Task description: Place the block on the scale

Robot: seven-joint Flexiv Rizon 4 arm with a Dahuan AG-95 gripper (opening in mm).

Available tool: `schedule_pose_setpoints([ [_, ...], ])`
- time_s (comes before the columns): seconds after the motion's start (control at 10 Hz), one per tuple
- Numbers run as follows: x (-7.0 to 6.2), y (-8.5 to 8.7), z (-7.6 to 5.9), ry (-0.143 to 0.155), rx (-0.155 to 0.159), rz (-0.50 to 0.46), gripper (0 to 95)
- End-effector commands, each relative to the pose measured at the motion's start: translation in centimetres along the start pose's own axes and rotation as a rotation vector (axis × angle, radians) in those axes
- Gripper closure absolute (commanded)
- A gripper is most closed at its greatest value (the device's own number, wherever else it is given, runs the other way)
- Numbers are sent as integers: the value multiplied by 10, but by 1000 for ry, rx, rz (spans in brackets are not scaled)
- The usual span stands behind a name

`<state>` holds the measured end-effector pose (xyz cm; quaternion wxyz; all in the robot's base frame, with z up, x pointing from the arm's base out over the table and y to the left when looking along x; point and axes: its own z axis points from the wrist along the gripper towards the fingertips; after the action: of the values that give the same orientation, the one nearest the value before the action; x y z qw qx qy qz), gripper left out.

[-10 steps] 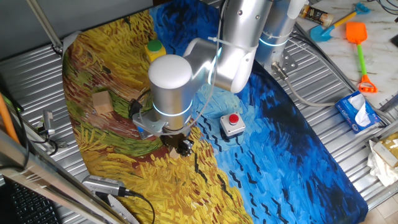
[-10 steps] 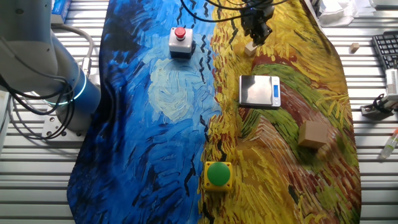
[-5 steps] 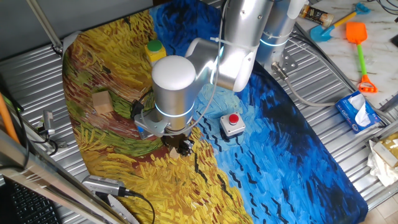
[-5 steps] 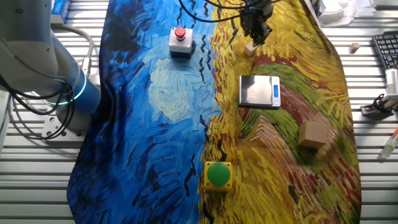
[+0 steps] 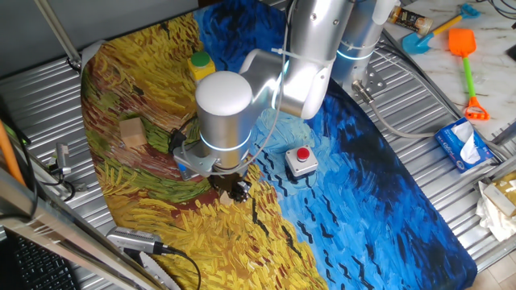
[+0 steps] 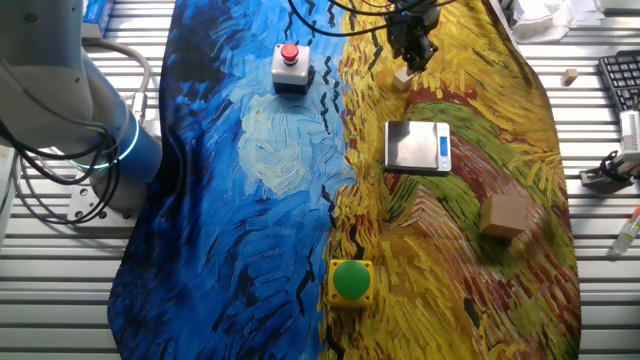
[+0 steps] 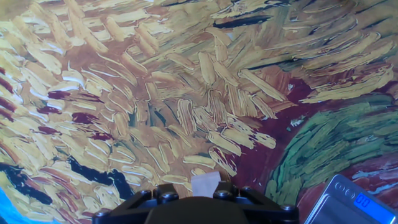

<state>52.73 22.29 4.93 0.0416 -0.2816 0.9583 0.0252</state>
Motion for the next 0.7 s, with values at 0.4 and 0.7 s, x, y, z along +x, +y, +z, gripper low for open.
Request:
schedule_pose_setpoints([
  [0.4, 0, 0, 0, -5, -9, 22, 570],
  [0.7, 0, 0, 0, 1, -15, 32, 570],
])
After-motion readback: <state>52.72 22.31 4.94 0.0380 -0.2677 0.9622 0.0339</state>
